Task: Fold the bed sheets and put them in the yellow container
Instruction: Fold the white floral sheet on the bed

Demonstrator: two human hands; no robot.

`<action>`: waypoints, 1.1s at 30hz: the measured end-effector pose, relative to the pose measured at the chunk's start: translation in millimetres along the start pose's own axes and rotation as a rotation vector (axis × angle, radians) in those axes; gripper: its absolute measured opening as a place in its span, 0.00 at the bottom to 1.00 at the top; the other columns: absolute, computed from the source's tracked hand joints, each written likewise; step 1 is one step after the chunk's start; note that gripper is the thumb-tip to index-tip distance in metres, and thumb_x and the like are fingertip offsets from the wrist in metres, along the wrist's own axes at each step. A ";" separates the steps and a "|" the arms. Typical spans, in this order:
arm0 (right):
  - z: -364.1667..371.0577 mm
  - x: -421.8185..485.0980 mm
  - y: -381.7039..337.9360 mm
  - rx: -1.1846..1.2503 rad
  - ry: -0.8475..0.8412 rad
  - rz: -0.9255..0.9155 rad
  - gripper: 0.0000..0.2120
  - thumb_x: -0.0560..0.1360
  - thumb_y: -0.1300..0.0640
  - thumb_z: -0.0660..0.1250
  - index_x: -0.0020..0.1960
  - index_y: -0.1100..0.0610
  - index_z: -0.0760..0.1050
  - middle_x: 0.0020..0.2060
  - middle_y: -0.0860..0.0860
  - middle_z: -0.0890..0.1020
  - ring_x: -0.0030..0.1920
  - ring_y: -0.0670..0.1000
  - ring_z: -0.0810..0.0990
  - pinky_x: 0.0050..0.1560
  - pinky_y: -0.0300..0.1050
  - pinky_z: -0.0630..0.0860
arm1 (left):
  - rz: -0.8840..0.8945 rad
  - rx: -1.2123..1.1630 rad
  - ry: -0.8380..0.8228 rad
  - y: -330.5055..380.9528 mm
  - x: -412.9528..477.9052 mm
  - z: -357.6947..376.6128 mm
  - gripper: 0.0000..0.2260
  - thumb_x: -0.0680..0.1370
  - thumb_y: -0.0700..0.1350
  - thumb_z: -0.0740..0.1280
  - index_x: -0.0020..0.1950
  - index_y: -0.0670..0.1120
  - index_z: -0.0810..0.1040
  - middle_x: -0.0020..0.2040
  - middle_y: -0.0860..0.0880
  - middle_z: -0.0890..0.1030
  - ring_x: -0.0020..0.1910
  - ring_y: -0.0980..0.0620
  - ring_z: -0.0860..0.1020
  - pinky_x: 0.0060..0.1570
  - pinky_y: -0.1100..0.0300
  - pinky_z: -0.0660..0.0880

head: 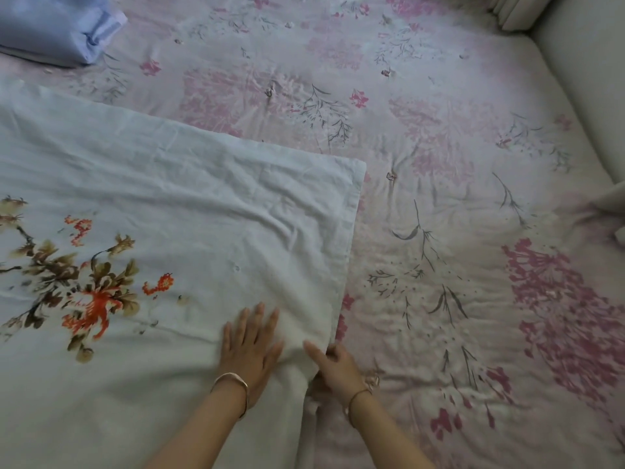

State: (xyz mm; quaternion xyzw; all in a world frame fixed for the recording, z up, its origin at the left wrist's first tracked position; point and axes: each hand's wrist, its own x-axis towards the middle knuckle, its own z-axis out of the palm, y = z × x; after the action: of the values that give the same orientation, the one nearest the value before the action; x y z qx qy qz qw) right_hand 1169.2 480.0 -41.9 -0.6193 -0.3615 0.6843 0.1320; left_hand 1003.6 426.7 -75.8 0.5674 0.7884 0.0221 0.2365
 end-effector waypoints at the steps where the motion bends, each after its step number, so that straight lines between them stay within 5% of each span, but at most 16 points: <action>1: 2.6 -5.4 11.3 -0.084 -0.035 0.019 0.09 0.72 0.54 0.73 0.47 0.59 0.78 0.39 0.54 0.83 0.38 0.53 0.81 0.37 0.46 0.78 | -0.014 -0.027 -0.026 0.3 -7.0 -0.3 0.24 0.80 0.60 0.38 0.77 0.58 0.44 0.74 0.48 0.64 0.73 0.51 0.52 0.69 0.56 0.39; 3: 3.4 -9.7 25.6 -0.188 0.035 -0.035 0.04 0.71 0.57 0.73 0.44 0.55 0.79 0.39 0.52 0.83 0.40 0.52 0.81 0.37 0.40 0.77 | -0.005 -0.046 0.033 0.2 -12.7 4.9 0.24 0.77 0.64 0.32 0.73 0.64 0.35 0.77 0.50 0.52 0.73 0.54 0.45 0.68 0.58 0.32; 6: -4.8 -6.5 22.3 -0.082 0.337 -0.175 0.10 0.70 0.58 0.74 0.46 0.54 0.74 0.44 0.51 0.79 0.43 0.48 0.78 0.40 0.34 0.73 | 0.021 -0.088 0.093 1.4 -12.6 10.1 0.25 0.71 0.67 0.25 0.68 0.68 0.28 0.76 0.53 0.42 0.72 0.58 0.37 0.65 0.59 0.26; 9: -5.6 13.3 -8.0 0.204 0.216 -0.101 0.23 0.67 0.49 0.76 0.56 0.57 0.73 0.50 0.50 0.80 0.49 0.48 0.79 0.47 0.39 0.77 | 0.001 -0.070 0.001 6.2 -6.4 11.9 0.32 0.60 0.68 0.15 0.65 0.65 0.21 0.72 0.56 0.28 0.71 0.57 0.29 0.61 0.59 0.21; 12: -6.0 50.4 -33.0 0.237 0.132 -0.002 0.31 0.61 0.37 0.76 0.54 0.58 0.79 0.50 0.53 0.84 0.52 0.54 0.82 0.58 0.53 0.77 | 0.003 -0.080 -0.038 16.1 2.1 7.3 0.37 0.57 0.66 0.13 0.66 0.62 0.23 0.70 0.57 0.25 0.70 0.55 0.27 0.62 0.58 0.21; 17: -6.3 84.8 -94.5 -0.023 0.124 -0.189 0.15 0.77 0.53 0.65 0.58 0.64 0.76 0.55 0.58 0.81 0.50 0.51 0.78 0.42 0.37 0.76 | 0.033 -0.171 0.060 29.1 21.2 -0.2 0.40 0.60 0.69 0.16 0.70 0.56 0.27 0.71 0.59 0.30 0.71 0.58 0.31 0.68 0.56 0.29; 20: -12.7 97.3 -147.7 -0.200 0.276 -0.492 0.14 0.79 0.56 0.62 0.51 0.69 0.75 0.45 0.64 0.80 0.42 0.50 0.73 0.39 0.43 0.69 | 0.083 -0.183 0.179 41.5 37.7 -11.6 0.31 0.69 0.68 0.23 0.72 0.61 0.31 0.74 0.56 0.34 0.74 0.57 0.34 0.67 0.59 0.27; 24: -24.4 111.0 -129.9 -0.338 0.320 -0.336 0.16 0.78 0.53 0.63 0.37 0.63 0.69 0.31 0.53 0.70 0.35 0.51 0.68 0.36 0.45 0.63 | 0.091 -0.009 0.090 33.1 45.8 -3.1 0.31 0.73 0.66 0.26 0.74 0.56 0.35 0.76 0.52 0.41 0.76 0.52 0.43 0.68 0.58 0.30; 26: -23.8 103.5 -103.3 -0.256 0.265 -0.215 0.20 0.76 0.48 0.66 0.40 0.66 0.72 0.32 0.53 0.70 0.35 0.51 0.69 0.36 0.44 0.64 | 0.078 0.048 -0.013 23.4 41.9 6.8 0.25 0.81 0.59 0.37 0.77 0.53 0.47 0.76 0.50 0.58 0.76 0.48 0.52 0.70 0.53 0.42; 28: -26.4 93.2 -97.3 -0.158 0.223 -0.191 0.23 0.72 0.43 0.69 0.42 0.66 0.74 0.35 0.50 0.67 0.35 0.52 0.71 0.37 0.44 0.68 | 0.101 0.100 -0.039 19.5 39.9 13.8 0.24 0.82 0.57 0.42 0.77 0.52 0.53 0.74 0.51 0.63 0.76 0.48 0.50 0.70 0.50 0.47; 29: -27.9 93.5 -101.2 -0.113 0.202 -0.174 0.26 0.70 0.40 0.69 0.46 0.66 0.77 0.38 0.58 0.77 0.40 0.56 0.76 0.42 0.46 0.73 | 0.113 0.095 -0.009 18.1 40.4 16.5 0.24 0.82 0.57 0.42 0.77 0.53 0.52 0.73 0.50 0.64 0.75 0.48 0.51 0.69 0.49 0.47; 30: -30.0 94.8 -110.0 -0.068 0.188 -0.128 0.33 0.67 0.37 0.70 0.56 0.65 0.77 0.57 0.63 0.77 0.51 0.59 0.78 0.54 0.53 0.75 | 0.130 0.081 0.015 19.0 42.6 13.1 0.24 0.82 0.58 0.41 0.77 0.53 0.50 0.73 0.50 0.66 0.74 0.47 0.53 0.69 0.50 0.47; 33: -39.1 126.4 -129.6 0.110 0.075 -0.049 0.58 0.45 0.25 0.74 0.67 0.57 0.72 0.65 0.56 0.75 0.64 0.60 0.73 0.66 0.61 0.69 | 0.135 0.014 0.082 20.5 61.7 0.5 0.25 0.81 0.60 0.40 0.77 0.54 0.48 0.74 0.49 0.64 0.73 0.49 0.56 0.70 0.53 0.45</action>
State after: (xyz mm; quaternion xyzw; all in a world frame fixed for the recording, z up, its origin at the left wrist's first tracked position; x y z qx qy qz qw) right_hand 1146.4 663.6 -50.5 -0.6274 -0.3332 0.6759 0.1962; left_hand 1006.8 489.7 -91.4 0.6194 0.7576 0.0557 0.1981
